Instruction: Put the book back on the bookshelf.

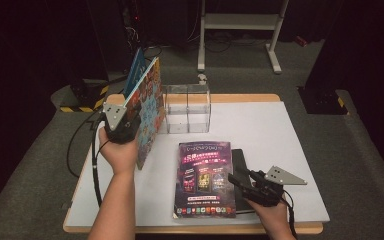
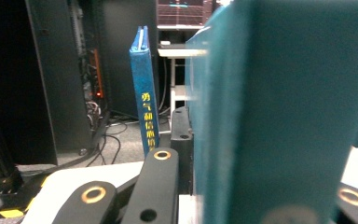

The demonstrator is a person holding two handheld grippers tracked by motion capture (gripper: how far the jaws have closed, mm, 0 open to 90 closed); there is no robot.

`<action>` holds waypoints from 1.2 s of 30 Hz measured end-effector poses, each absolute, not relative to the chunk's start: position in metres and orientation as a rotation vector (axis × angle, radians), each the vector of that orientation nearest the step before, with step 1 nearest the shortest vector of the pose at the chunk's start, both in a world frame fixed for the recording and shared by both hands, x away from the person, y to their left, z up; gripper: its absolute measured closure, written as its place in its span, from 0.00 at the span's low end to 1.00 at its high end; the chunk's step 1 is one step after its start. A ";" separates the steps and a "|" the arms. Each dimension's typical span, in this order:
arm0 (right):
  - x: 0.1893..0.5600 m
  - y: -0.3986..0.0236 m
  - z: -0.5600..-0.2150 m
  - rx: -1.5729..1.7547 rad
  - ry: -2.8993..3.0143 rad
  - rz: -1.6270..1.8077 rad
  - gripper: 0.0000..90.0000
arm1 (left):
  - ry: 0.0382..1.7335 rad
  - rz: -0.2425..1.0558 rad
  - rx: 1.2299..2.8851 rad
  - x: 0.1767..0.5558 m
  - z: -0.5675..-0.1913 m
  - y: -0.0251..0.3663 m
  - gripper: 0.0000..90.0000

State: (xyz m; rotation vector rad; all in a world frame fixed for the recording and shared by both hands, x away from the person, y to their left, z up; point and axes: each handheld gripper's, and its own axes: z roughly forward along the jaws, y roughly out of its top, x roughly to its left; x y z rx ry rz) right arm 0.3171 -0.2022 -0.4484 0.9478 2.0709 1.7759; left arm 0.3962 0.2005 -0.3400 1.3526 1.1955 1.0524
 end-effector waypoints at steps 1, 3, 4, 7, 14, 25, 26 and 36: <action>0.317 -0.203 -0.448 0.949 2.070 1.778 0.57 | 1.199 1.060 1.351 0.400 -0.341 0.200 0.90; 0.316 -0.203 -0.448 0.947 2.067 1.782 0.57 | 1.207 1.082 1.351 0.408 -0.344 0.197 0.90; 0.316 -0.203 -0.448 0.947 2.067 1.786 0.57 | 1.208 1.089 1.352 0.410 -0.345 0.195 0.90; 0.316 -0.202 -0.448 0.946 2.075 1.784 0.57 | 1.197 1.106 1.360 0.418 -0.350 0.191 0.90; 0.315 -0.200 -0.449 0.935 2.081 1.788 0.57 | 1.186 1.113 1.362 0.425 -0.362 0.183 0.90; 0.314 -0.198 -0.450 0.930 2.092 1.776 0.56 | 1.198 1.102 1.379 0.411 -0.372 0.185 0.89; 0.314 -0.198 -0.450 0.929 2.093 1.773 0.56 | 1.200 1.099 1.383 0.409 -0.372 0.186 0.89; 0.315 -0.196 -0.453 0.933 2.104 1.752 0.55 | 1.204 1.078 1.400 0.403 -0.377 0.192 0.88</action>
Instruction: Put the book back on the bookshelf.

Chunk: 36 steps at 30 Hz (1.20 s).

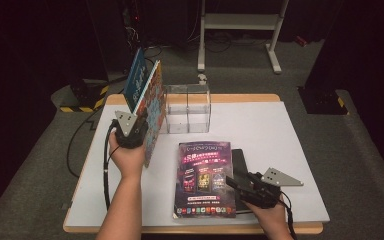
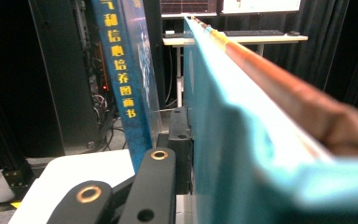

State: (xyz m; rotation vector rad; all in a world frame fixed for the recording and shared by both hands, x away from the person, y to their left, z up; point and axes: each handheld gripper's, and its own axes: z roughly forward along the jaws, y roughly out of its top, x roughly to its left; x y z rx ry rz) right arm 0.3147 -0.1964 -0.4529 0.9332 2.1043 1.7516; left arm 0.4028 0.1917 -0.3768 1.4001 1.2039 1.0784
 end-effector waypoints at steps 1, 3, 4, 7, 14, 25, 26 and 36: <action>0.315 -0.196 -0.453 0.934 2.105 1.751 0.55 | 1.200 1.082 1.400 0.402 -0.377 0.192 0.87; 0.315 -0.196 -0.454 0.935 2.106 1.749 0.55 | 1.194 1.067 1.396 0.400 -0.378 0.195 0.85; 0.315 -0.197 -0.454 0.937 2.106 1.749 0.55 | 1.197 1.062 1.401 0.399 -0.378 0.196 0.82; 0.316 -0.196 -0.454 0.939 2.108 1.749 0.55 | 1.192 1.052 1.418 0.393 -0.382 0.200 0.80; 0.315 -0.194 -0.455 0.936 2.120 1.738 0.55 | 1.178 1.034 1.451 0.373 -0.395 0.206 0.78; 0.315 -0.194 -0.457 0.936 2.125 1.732 0.55 | 1.209 0.996 1.448 0.348 -0.415 0.210 0.85; 0.315 -0.194 -0.457 0.936 2.125 1.733 0.55 | 1.215 0.985 1.447 0.347 -0.417 0.210 0.85; 0.314 -0.193 -0.457 0.933 2.132 1.734 0.55 | 1.255 0.935 1.463 0.353 -0.433 0.211 0.86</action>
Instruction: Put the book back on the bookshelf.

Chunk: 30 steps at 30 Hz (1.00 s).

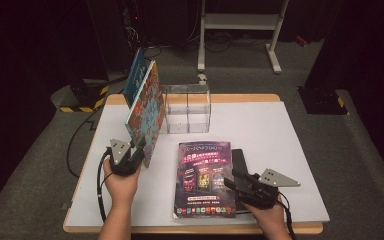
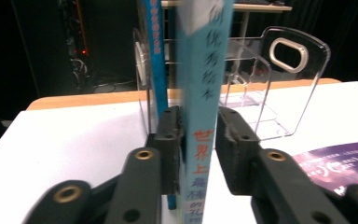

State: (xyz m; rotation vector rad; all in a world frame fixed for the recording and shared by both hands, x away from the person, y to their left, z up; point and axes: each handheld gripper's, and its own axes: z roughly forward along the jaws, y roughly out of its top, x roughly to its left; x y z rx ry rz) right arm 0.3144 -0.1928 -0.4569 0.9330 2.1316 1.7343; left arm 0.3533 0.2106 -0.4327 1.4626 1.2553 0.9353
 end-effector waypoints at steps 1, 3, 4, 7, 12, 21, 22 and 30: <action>0.314 -0.193 -0.457 0.932 2.132 1.732 0.55 | 1.250 0.937 1.464 0.353 -0.433 0.210 0.86; 0.315 -0.192 -0.457 0.932 2.136 1.731 0.55 | 1.247 0.986 1.482 0.353 -0.433 0.206 0.88; 0.315 -0.192 -0.458 0.932 2.136 1.731 0.55 | 1.248 0.995 1.483 0.353 -0.433 0.205 0.88; 0.314 -0.191 -0.458 0.931 2.139 1.731 0.55 | 1.252 1.009 1.465 0.353 -0.433 0.204 0.89; 0.314 -0.191 -0.458 0.929 2.138 1.734 0.55 | 1.253 1.024 1.460 0.355 -0.432 0.202 0.90; 0.314 -0.191 -0.458 0.932 2.139 1.739 0.55 | 1.273 1.050 1.445 0.363 -0.432 0.196 0.90; 0.314 -0.191 -0.458 0.932 2.139 1.740 0.55 | 1.275 1.058 1.445 0.365 -0.432 0.195 0.90; 0.315 -0.192 -0.458 0.932 2.138 1.743 0.55 | 1.305 1.100 1.439 0.377 -0.432 0.183 0.90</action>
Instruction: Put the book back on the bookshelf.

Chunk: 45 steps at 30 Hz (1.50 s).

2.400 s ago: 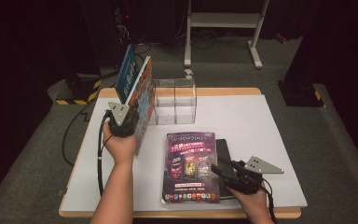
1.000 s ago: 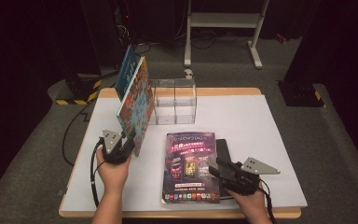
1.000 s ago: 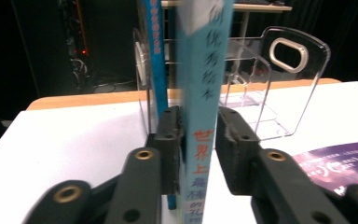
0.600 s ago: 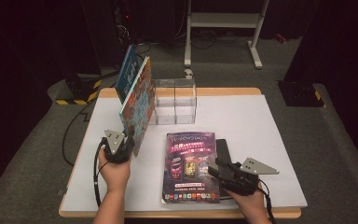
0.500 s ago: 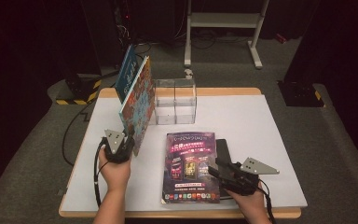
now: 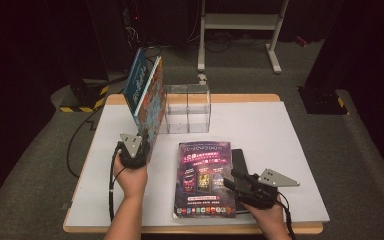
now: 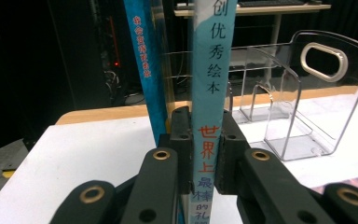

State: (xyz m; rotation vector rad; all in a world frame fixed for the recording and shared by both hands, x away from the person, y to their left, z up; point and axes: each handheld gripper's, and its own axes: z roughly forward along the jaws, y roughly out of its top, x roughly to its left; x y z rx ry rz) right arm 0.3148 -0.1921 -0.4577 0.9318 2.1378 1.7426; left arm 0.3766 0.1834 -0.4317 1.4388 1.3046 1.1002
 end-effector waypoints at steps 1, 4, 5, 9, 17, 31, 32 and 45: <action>0.315 -0.192 -0.458 0.932 2.137 1.743 0.55 | 1.309 1.102 1.432 0.377 -0.432 0.184 0.90; 0.315 -0.192 -0.458 0.931 2.139 1.743 0.55 | 1.326 1.101 1.415 0.377 -0.432 0.185 0.89; 0.315 -0.192 -0.458 0.932 2.139 1.743 0.55 | 1.328 1.099 1.414 0.377 -0.432 0.185 0.89; 0.315 -0.192 -0.458 0.928 2.140 1.745 0.55 | 1.342 1.095 1.398 0.375 -0.433 0.186 0.89; 0.315 -0.190 -0.459 0.928 2.148 1.738 0.55 | 1.354 1.103 1.377 0.373 -0.433 0.195 0.84; 0.316 -0.189 -0.461 0.929 2.155 1.712 0.53 | 1.301 0.978 1.407 0.366 -0.433 0.210 0.63; 0.316 -0.189 -0.461 0.928 2.156 1.709 0.53 | 1.296 0.958 1.413 0.366 -0.433 0.212 0.62; 0.317 -0.189 -0.464 0.912 2.164 1.660 0.51 | 1.261 0.810 1.494 0.356 -0.454 0.226 0.45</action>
